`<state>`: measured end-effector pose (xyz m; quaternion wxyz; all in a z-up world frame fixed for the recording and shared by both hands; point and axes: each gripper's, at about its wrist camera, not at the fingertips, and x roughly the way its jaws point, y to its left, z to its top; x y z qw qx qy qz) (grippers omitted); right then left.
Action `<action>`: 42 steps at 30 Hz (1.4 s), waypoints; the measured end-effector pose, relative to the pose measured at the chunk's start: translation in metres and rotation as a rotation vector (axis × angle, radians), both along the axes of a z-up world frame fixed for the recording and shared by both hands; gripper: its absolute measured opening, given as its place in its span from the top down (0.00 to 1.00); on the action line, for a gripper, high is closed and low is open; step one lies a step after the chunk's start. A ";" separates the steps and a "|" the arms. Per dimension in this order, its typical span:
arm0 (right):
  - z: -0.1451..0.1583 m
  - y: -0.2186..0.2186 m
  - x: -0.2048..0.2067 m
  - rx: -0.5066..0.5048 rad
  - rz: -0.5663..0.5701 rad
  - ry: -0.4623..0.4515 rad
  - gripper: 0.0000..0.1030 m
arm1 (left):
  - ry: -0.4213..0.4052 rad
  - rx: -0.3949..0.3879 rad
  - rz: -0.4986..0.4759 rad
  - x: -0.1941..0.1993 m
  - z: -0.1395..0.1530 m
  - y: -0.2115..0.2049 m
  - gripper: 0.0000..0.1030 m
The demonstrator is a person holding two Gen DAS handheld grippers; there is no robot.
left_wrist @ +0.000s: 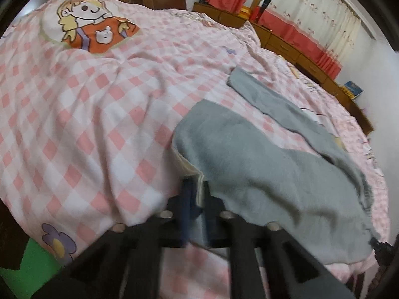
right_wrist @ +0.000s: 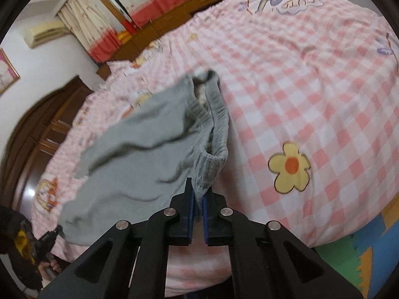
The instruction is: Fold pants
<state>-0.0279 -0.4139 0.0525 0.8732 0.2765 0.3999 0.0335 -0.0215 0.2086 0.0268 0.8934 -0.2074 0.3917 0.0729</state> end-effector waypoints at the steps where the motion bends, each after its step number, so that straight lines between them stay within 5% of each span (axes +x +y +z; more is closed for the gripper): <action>1: 0.006 -0.003 -0.003 0.017 0.001 -0.015 0.94 | -0.011 -0.005 -0.003 -0.002 0.005 0.000 0.96; 7: 0.030 -0.008 -0.017 0.047 0.000 -0.073 0.95 | -0.101 -0.020 -0.036 -0.023 0.054 0.004 0.97; 12: 0.017 -0.013 -0.022 0.023 -0.008 -0.026 0.95 | -0.104 -0.010 -0.036 -0.028 0.072 0.008 0.97; 20: -0.042 -0.004 -0.008 -0.113 -0.007 0.170 0.90 | 0.092 0.027 0.000 -0.024 0.009 0.018 0.98; 24: -0.036 -0.001 -0.009 -0.174 -0.001 0.175 0.79 | 0.120 0.007 0.008 -0.025 -0.004 0.022 0.97; 27: -0.025 -0.005 -0.012 -0.211 -0.015 0.189 0.70 | 0.115 0.086 0.002 -0.024 0.004 0.016 0.96; 32: 0.007 -0.014 -0.011 -0.243 -0.019 0.150 0.70 | 0.081 0.147 0.011 -0.025 0.025 0.014 0.69; 38: 0.038 -0.019 0.040 -0.193 0.018 0.090 0.70 | 0.052 0.173 -0.054 0.002 0.051 0.001 0.57; 42: 0.031 -0.024 0.092 -0.061 0.043 0.094 0.70 | 0.042 0.174 -0.094 0.032 0.062 -0.014 0.51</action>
